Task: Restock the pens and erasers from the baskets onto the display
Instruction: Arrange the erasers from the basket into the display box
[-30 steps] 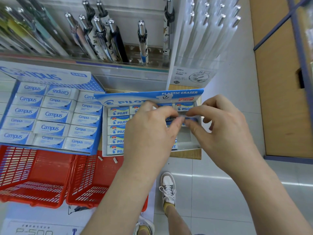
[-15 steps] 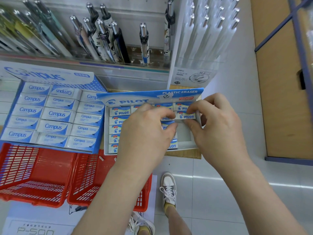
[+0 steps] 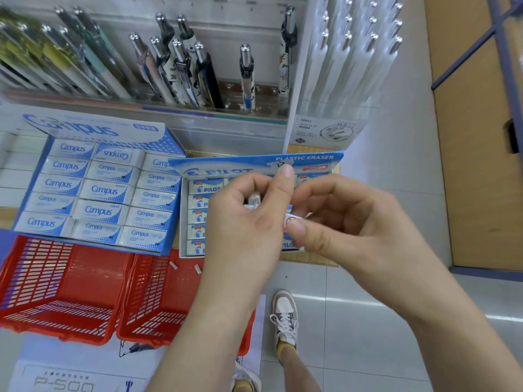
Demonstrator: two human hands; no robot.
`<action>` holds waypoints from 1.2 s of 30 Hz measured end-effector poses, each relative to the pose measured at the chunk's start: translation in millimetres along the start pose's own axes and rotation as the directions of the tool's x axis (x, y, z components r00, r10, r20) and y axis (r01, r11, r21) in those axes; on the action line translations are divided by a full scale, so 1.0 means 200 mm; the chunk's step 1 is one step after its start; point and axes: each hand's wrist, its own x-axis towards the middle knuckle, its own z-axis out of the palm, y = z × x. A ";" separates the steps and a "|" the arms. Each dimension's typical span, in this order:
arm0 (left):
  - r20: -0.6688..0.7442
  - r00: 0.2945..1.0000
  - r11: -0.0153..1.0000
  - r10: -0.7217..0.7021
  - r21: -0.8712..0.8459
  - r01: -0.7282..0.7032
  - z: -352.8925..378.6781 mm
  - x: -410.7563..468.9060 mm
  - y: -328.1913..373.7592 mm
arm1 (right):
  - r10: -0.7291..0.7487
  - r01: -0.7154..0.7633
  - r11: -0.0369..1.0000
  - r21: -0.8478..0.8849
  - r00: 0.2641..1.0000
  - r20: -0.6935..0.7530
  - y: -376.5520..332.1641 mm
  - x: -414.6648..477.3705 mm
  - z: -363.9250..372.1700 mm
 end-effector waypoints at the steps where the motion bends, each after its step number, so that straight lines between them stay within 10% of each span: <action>1: 0.022 0.999 0.999 -0.036 -0.035 0.036 0.01 0.00 0.00 | 0.002 -0.002 1.000 0.022 1.000 0.014 0.00 0.00 0.01; 12: 0.283 0.953 0.959 -0.105 -0.227 0.173 -0.06 -0.03 0.00 | 0.069 -0.021 0.983 0.180 0.960 -0.270 0.02 0.00 0.01; 17: 0.275 0.961 0.995 0.004 -0.093 0.023 -0.10 -0.01 -0.02 | 0.124 -0.064 0.969 0.239 0.961 -0.245 0.04 -0.01 -0.03; 36: 0.176 0.974 0.866 0.145 0.453 -0.211 -0.03 0.06 -0.06 | -0.298 0.132 0.837 -0.531 0.924 -0.240 0.12 -0.01 -0.11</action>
